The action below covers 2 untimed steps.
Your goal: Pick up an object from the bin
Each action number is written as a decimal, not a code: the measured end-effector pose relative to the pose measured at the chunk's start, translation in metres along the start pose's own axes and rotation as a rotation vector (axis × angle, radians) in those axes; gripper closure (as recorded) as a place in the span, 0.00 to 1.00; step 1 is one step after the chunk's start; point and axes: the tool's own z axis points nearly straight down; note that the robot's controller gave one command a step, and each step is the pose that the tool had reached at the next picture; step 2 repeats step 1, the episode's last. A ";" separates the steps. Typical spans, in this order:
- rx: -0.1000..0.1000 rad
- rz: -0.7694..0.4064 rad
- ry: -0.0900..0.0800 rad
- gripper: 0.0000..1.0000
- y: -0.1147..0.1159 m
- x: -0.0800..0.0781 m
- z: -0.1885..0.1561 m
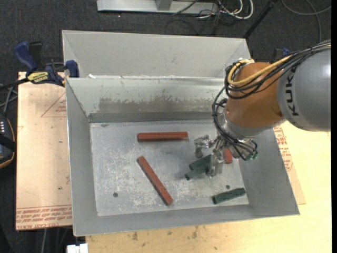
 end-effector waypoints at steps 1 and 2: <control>0.003 0.000 -0.006 1.00 -0.001 -0.001 -0.020; 0.003 0.000 -0.006 1.00 -0.001 -0.001 -0.020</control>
Offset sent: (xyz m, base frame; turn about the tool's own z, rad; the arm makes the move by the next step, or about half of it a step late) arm 0.0001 0.0001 0.0099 0.0000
